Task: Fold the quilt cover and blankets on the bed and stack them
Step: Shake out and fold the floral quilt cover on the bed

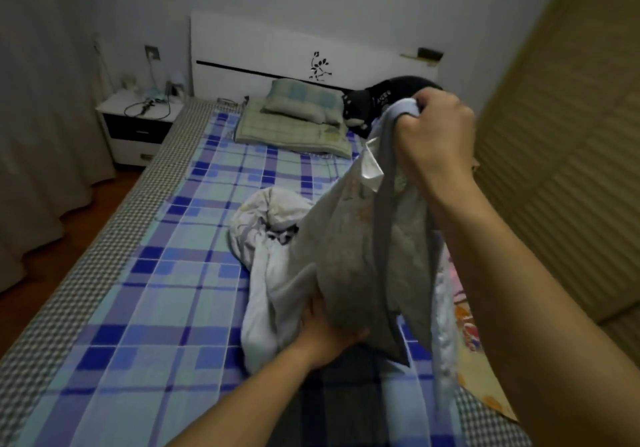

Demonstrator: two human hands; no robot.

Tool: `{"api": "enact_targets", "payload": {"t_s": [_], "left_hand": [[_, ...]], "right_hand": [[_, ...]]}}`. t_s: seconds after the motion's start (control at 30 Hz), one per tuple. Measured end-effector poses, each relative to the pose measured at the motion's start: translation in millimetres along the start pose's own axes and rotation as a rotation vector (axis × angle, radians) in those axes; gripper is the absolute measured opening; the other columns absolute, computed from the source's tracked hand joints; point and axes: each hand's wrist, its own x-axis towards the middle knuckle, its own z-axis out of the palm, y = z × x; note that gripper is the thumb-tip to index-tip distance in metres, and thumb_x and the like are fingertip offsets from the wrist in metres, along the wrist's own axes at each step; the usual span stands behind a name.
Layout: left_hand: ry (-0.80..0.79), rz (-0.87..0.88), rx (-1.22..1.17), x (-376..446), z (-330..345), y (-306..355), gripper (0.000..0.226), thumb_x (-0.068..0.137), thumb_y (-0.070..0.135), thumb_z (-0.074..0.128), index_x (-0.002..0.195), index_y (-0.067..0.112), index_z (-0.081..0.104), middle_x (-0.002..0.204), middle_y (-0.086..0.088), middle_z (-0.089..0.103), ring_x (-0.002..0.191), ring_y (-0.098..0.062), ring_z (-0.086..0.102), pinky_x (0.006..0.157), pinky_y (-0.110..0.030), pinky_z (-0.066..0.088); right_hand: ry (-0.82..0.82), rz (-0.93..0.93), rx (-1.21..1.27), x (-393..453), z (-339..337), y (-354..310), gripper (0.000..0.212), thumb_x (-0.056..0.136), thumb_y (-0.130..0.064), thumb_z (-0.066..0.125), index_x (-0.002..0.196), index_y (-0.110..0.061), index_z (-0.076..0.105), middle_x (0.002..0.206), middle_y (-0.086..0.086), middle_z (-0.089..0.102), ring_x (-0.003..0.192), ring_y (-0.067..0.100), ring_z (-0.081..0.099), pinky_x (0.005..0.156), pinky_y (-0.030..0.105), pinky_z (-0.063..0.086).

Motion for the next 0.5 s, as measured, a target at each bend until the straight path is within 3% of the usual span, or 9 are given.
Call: {"api": "enact_targets", "payload": {"t_s": [0.03,0.1,0.2,0.27,0.37,0.43,0.5], "left_hand": [[0.015,0.022,-0.013,2.8,2.9,6.6,0.136,0.054,0.101,0.042,0.158,0.025,-0.003,0.164,-0.001,0.004,0.152,-0.026,0.006,0.122,-0.039,0.012],[0.101,-0.021,-0.166,-3.3,0.1,26.5,0.129,0.065,0.085,0.057,0.156,0.022,-0.01,0.162,0.003,-0.002,0.152,-0.023,-0.004,0.122,-0.039,0.009],[0.403,-0.122,-0.432,-12.5,-23.5,60.2,0.125,0.062,0.075,0.06,0.155,0.021,-0.003,0.163,-0.013,0.01,0.151,-0.029,0.007,0.12,-0.042,0.014],[0.62,-0.052,-0.484,-14.6,-39.2,78.1,0.121,0.061,0.071,0.064,0.157,0.021,0.008,0.161,-0.013,0.016,0.149,-0.024,0.011,0.12,-0.041,0.018],[0.837,0.247,-0.367,-32.7,-67.2,112.1,0.103,0.069,0.058,0.075,0.15,0.021,0.024,0.153,-0.007,0.024,0.142,-0.015,0.021,0.116,-0.024,0.023],[0.889,0.304,-0.213,-31.5,-89.6,131.0,0.09,0.071,0.061,0.072,0.143,0.022,0.033,0.146,-0.006,0.032,0.136,-0.02,0.03,0.113,-0.032,0.03],[0.868,0.163,-0.187,-12.5,-117.6,134.4,0.076,0.073,0.068,0.064,0.13,0.021,0.045,0.134,-0.006,0.043,0.127,-0.026,0.038,0.106,-0.046,0.039]], "right_hand": [[-0.015,-0.001,-0.048,6.2,-0.6,-6.7,0.025,0.089,-0.024,0.046,0.086,-0.009,0.065,0.085,0.014,0.064,0.071,0.024,0.043,0.061,0.028,0.026],[-0.048,0.006,-0.106,13.6,-1.0,-17.1,0.022,0.09,-0.021,0.043,0.085,-0.008,0.06,0.092,0.019,0.063,0.074,0.027,0.041,0.065,0.031,0.028],[-0.095,-0.011,-0.129,16.2,-3.6,-32.1,0.016,0.092,-0.017,0.041,0.082,-0.009,0.051,0.082,0.011,0.048,0.074,0.028,0.04,0.065,0.032,0.029],[-0.123,-0.052,-0.13,15.2,-5.5,-40.3,0.015,0.091,-0.015,0.041,0.082,-0.009,0.051,0.078,0.008,0.046,0.073,0.029,0.042,0.065,0.032,0.031],[-0.175,-0.115,-0.16,12.1,-3.9,-50.2,0.014,0.091,-0.016,0.04,0.083,-0.009,0.049,0.075,0.007,0.044,0.074,0.032,0.044,0.065,0.034,0.034],[-0.19,-0.151,-0.16,8.0,1.8,-55.4,0.017,0.092,-0.019,0.039,0.084,-0.008,0.05,0.082,0.012,0.049,0.077,0.035,0.049,0.065,0.036,0.036],[-0.19,-0.183,-0.133,4.1,7.1,-60.2,0.021,0.092,-0.021,0.04,0.086,-0.006,0.054,0.085,0.013,0.056,0.079,0.037,0.054,0.066,0.039,0.044]]}}
